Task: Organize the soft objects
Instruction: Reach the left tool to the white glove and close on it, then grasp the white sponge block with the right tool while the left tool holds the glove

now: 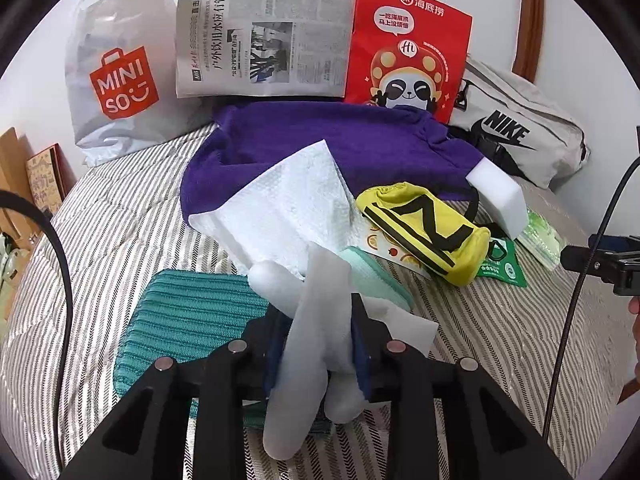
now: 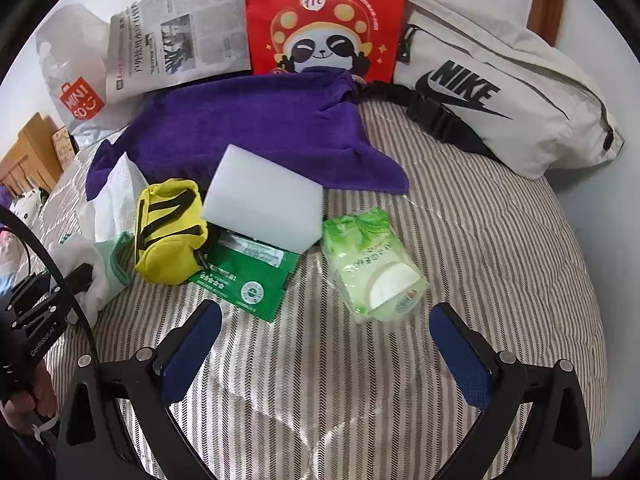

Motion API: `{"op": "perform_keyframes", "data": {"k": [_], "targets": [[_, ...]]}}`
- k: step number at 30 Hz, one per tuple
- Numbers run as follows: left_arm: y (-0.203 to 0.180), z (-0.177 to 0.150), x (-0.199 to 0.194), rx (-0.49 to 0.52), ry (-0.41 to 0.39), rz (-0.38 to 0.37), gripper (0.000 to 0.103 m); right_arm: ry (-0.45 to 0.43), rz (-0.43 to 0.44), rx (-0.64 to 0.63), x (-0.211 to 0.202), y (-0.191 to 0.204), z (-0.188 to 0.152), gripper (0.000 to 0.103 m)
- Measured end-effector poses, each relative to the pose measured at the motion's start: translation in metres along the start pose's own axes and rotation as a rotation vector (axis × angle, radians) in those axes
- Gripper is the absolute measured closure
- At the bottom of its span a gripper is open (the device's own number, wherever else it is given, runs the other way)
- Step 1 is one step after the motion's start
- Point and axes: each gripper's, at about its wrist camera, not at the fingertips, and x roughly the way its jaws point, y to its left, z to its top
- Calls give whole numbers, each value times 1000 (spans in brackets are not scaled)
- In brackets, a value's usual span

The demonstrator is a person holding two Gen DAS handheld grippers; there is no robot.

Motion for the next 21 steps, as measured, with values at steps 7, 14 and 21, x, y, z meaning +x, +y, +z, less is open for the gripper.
{"op": "perform_keyframes", "data": {"k": [7,14,21], "targets": [[-3,0,3,13,5,14,74,-7,-18,-17,0,2,-2,0],[0,-1,-1,2,-12,34,82,-9,-44,-21,3,-5,-1,0],[-1,-1,0,7,-2,38,81,-50,-14,-31,6,-7,14,0]]}}
